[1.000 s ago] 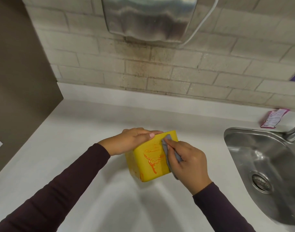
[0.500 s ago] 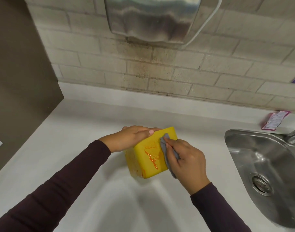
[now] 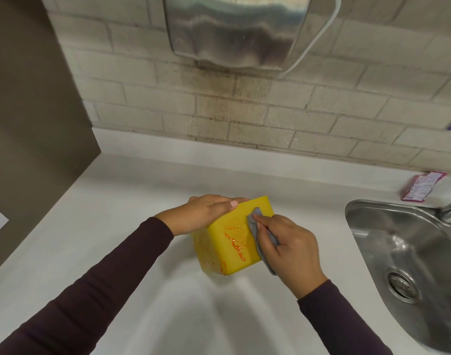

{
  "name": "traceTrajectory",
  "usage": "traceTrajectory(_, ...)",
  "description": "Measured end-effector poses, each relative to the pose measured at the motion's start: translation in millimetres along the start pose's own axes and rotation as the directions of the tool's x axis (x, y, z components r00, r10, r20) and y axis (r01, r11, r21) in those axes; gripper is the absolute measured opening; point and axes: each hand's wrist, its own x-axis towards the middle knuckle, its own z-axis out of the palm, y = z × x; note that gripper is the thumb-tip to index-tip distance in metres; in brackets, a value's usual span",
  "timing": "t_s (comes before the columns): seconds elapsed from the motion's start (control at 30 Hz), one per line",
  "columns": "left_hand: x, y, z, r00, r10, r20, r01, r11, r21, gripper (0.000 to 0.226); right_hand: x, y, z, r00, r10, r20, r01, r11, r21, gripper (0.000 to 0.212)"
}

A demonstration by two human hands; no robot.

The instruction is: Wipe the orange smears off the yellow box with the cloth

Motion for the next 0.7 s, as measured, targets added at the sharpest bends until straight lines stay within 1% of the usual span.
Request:
traceTrajectory(0.13,-0.7,-0.4,3.3,1.0,0.018,0.005,-0.018,1.0,0.017,0.027,10.3,4.2,0.4,0.992,0.12,-0.026,-0.12,0.993,-0.006,0.023)
traceTrajectory(0.2,-0.9,-0.7,4.1,1.0,0.017,-0.015,-0.017,1.0,0.015,0.026,14.2,-4.9,5.9,0.994,0.109,-0.017,-0.109,0.994,0.009,0.023)
traceTrajectory(0.3,-1.5,-1.3,4.7,0.999,0.023,-0.041,-0.023,1.0,0.0,0.026,10.2,-19.6,11.7,0.999,0.045,0.008,-0.045,0.998,0.053,0.032)
traceTrajectory(0.4,-0.5,-1.2,4.2,0.999,0.038,-0.01,-0.039,0.999,-0.009,0.026,1.3,-19.2,8.7,0.999,0.002,0.051,-0.006,0.998,0.068,0.033)
traceTrajectory(0.47,0.8,-2.8,3.0,0.999,0.032,0.006,-0.031,0.999,-0.043,0.029,-0.7,-10.6,3.6,0.998,0.019,0.057,-0.022,0.999,0.046,0.031)
traceTrajectory(0.57,3.2,-6.6,1.3,1.0,0.02,0.012,-0.019,0.997,-0.081,0.033,5.9,-4.2,1.0,0.993,0.111,0.03,-0.112,0.993,0.028,0.023)
traceTrajectory(0.6,4.0,-7.4,1.0,1.0,0.021,0.012,-0.02,0.996,-0.081,0.032,8.6,-6.1,2.9,0.992,0.123,0.019,-0.124,0.992,0.014,0.024)
traceTrajectory(0.7,5.4,-7.7,0.5,1.0,0.027,-0.001,-0.027,0.996,-0.08,0.028,14.6,-18.9,11.0,0.993,0.115,0.023,-0.115,0.993,0.017,0.037)
